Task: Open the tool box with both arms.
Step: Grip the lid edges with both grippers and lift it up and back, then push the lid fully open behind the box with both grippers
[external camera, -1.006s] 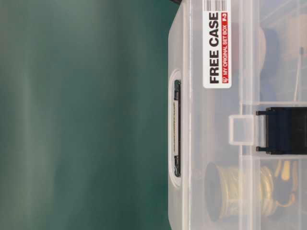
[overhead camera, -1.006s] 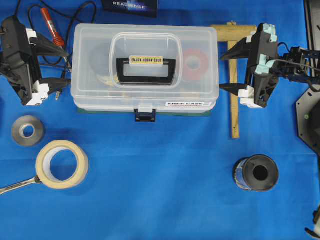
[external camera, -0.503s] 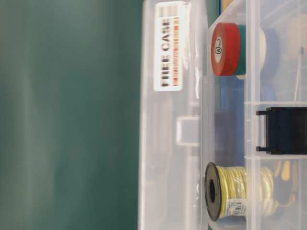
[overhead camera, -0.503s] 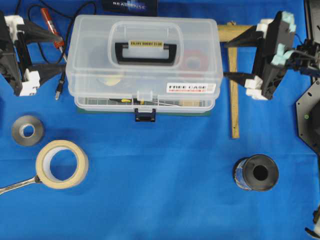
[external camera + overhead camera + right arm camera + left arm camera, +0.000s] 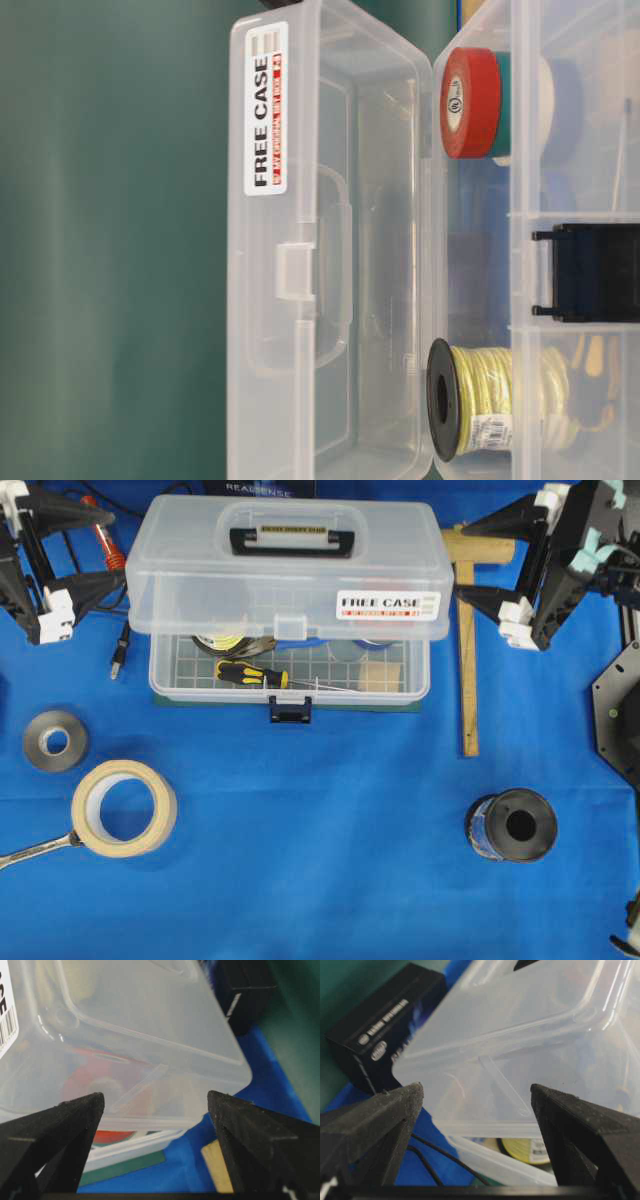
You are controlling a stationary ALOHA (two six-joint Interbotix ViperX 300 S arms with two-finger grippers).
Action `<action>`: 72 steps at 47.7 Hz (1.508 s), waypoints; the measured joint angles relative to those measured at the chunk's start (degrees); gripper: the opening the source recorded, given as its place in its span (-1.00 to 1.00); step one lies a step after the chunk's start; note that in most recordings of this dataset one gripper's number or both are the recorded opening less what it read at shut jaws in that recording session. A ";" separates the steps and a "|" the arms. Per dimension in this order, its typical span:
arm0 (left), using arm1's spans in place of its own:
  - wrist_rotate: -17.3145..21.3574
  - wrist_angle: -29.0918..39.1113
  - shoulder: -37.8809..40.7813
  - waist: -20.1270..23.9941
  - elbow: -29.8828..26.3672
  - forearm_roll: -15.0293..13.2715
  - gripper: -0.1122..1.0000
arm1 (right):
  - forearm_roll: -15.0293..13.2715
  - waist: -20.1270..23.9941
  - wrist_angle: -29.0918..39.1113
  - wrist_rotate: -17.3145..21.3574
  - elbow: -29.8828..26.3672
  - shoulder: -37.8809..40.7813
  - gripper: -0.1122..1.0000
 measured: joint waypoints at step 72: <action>2.37 -9.23 18.02 18.11 -10.11 -0.26 0.79 | 0.09 -17.75 -3.96 -0.18 -9.76 15.03 0.73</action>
